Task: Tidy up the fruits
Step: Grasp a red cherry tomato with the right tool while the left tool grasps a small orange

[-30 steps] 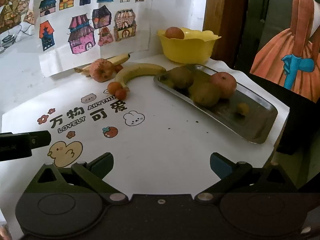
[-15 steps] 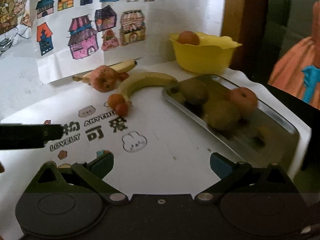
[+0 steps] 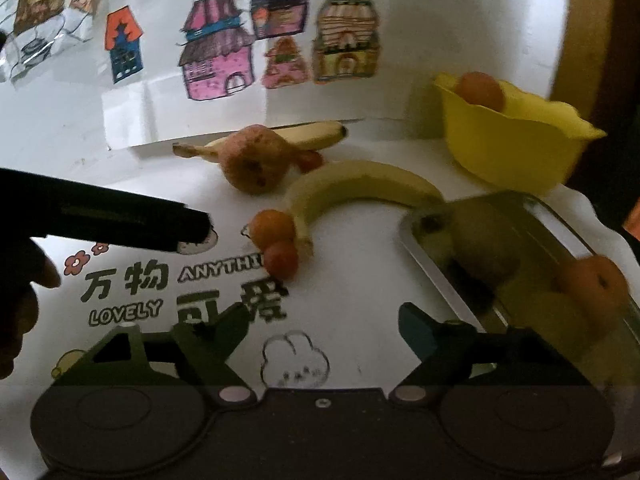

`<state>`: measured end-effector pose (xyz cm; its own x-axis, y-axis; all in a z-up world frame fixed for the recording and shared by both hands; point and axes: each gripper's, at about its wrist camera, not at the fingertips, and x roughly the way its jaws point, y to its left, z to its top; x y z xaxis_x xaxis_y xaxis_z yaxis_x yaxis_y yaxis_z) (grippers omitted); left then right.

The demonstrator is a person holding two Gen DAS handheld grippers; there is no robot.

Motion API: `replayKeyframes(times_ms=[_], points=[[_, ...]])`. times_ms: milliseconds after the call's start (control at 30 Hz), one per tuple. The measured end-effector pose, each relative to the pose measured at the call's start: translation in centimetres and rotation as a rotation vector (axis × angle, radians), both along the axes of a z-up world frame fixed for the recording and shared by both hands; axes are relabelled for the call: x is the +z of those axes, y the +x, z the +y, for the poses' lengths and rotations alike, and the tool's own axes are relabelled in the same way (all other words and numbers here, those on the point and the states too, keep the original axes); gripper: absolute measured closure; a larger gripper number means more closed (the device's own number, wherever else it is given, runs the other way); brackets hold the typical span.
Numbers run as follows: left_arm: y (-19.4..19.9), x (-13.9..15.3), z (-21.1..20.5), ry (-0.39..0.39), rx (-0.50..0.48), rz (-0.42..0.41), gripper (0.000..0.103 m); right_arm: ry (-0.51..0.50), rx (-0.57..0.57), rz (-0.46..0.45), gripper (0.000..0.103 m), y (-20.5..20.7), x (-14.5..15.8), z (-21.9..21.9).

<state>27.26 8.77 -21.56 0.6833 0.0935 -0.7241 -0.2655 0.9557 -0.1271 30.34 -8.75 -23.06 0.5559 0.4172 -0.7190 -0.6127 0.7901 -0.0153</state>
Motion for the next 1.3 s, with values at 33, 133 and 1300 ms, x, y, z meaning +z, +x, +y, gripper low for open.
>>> replayKeyframes(times_ms=[33,133,1300], points=[[0.3,-0.1,-0.1,0.001,-0.006,0.002,0.001,0.000,0.013,0.003,0.027,0.3,-0.1,0.2],[1.2,-0.4,-0.5,0.006,-0.027,0.003,0.001,0.003,0.051,0.007,0.032,1.2,-0.5,0.8],[6.0,-1.7,-1.9,-0.146,-0.115,0.065,0.054,0.049,0.227,-0.009,0.068,3.4,-1.8,1.4]])
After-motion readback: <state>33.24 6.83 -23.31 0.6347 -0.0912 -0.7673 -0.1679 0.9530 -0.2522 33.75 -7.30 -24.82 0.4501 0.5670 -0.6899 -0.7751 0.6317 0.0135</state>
